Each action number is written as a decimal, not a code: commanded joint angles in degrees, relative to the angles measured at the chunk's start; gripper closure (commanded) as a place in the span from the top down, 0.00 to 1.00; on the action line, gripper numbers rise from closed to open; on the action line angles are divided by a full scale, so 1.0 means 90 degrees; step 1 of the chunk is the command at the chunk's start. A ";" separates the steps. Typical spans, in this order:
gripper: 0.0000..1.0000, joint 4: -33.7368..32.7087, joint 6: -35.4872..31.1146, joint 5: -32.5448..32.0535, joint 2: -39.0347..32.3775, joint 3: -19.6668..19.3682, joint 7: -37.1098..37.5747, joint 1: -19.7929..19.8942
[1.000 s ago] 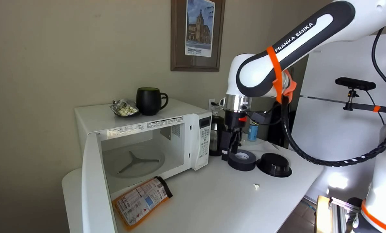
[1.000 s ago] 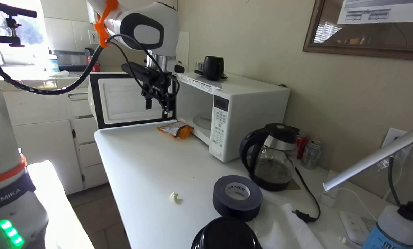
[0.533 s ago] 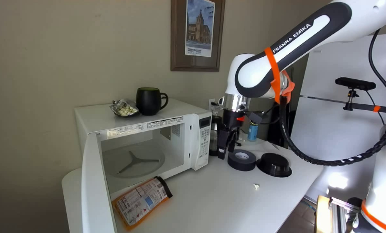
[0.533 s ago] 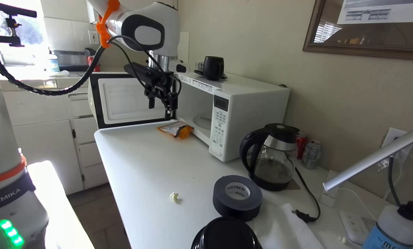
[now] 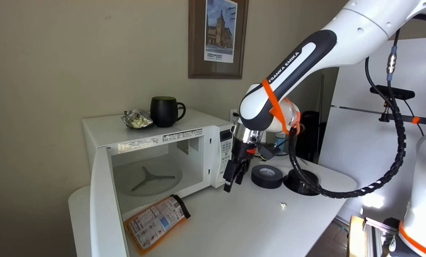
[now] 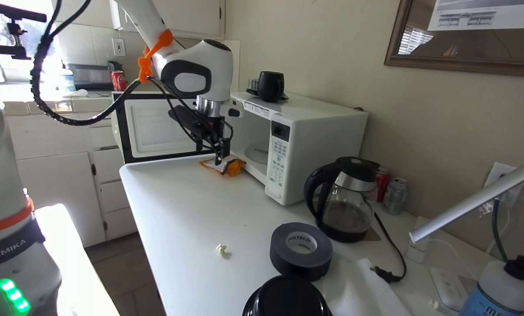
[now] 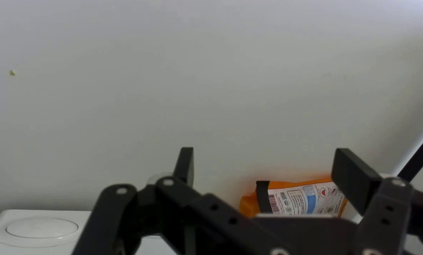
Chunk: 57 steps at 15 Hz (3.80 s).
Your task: Put the orange sachet on the top of the microwave
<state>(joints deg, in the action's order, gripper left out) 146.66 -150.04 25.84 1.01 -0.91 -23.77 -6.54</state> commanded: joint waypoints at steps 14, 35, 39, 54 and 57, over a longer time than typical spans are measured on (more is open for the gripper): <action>1.00 -0.2124 -0.0939 0.0343 -0.2602 0.1401 -0.0208 0.0919; 0.00 -0.3325 -0.1123 -0.0988 -0.3948 0.1836 0.0089 0.1202; 0.40 -0.3356 -0.1120 -0.1174 -0.3976 0.1854 0.0137 0.1213; 0.65 -0.3921 -0.0861 -0.1378 -0.4413 0.2037 0.0181 0.1120; 0.42 -0.3975 -0.0889 -0.1505 -0.4479 0.2023 0.0232 0.1082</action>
<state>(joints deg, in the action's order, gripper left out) 112.78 -159.30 14.48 -37.60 17.17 -23.53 3.36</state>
